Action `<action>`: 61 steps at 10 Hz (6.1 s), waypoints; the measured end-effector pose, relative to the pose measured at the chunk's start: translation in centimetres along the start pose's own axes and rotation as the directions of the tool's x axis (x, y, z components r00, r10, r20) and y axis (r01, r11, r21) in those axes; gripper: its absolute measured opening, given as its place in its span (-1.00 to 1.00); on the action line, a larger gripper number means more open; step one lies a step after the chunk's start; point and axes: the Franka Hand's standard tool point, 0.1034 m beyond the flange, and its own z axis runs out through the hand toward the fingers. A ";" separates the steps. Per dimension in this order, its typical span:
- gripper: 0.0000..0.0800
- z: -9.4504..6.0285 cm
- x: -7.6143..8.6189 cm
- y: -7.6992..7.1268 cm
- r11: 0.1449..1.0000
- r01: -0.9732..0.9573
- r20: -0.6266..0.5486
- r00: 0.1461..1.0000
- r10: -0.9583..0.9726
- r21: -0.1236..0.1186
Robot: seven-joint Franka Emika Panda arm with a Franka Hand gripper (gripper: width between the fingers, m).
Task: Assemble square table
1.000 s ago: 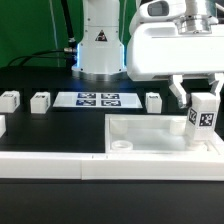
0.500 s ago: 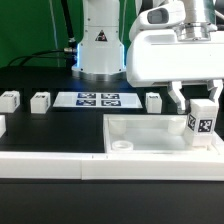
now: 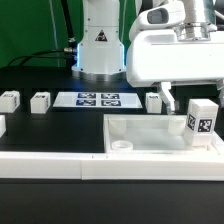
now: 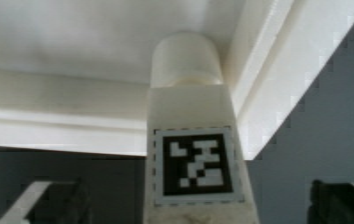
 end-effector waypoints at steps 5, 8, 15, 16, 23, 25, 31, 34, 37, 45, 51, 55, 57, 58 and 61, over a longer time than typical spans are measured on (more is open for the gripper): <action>0.62 0.0 0.0 0.0 1.000 0.000 0.000 1.000 0.000 0.000; 0.62 0.1 1.5 0.1 1.000 -0.001 0.055 0.998 0.001 0.009; 0.62 0.6 1.1 0.1 0.998 -0.038 0.429 0.903 0.013 0.050; 0.62 0.5 1.0 0.1 0.998 -0.042 0.468 0.884 0.011 0.055; 0.62 1.4 1.9 1.5 0.999 -0.033 0.573 0.819 0.006 0.037; 0.62 1.6 1.9 1.5 0.998 -0.048 0.574 0.819 0.023 0.028; -0.28 1.6 1.9 1.4 0.978 -0.196 0.570 0.796 0.203 -0.074; -0.28 1.6 1.9 1.2 0.913 -0.363 0.543 0.736 0.404 -0.188; -0.27 1.6 1.7 0.4 0.738 -0.577 0.460 0.581 0.672 -0.349; -0.26 2.0 1.7 0.6 0.084 -0.832 0.107 0.030 0.994 -0.548; 0.62 1.5 1.6 -2.1 0.607 -0.673 0.341 0.503 0.795 -0.422; 0.62 1.7 1.9 -0.6 0.865 -0.439 0.449 0.739 0.502 -0.245; 0.62 2.1 1.9 -0.6 0.952 -0.270 0.460 0.833 0.307 -0.147; 0.62 2.1 2.0 -0.7 0.971 -0.209 0.465 0.852 0.239 -0.115; 0.62 2.2 1.9 -0.8 0.991 -0.114 0.476 0.869 0.131 -0.065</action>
Offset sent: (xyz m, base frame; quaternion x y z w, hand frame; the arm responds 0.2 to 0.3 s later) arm 0.0000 0.0000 0.0000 0.0000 0.0000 0.0000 1.0000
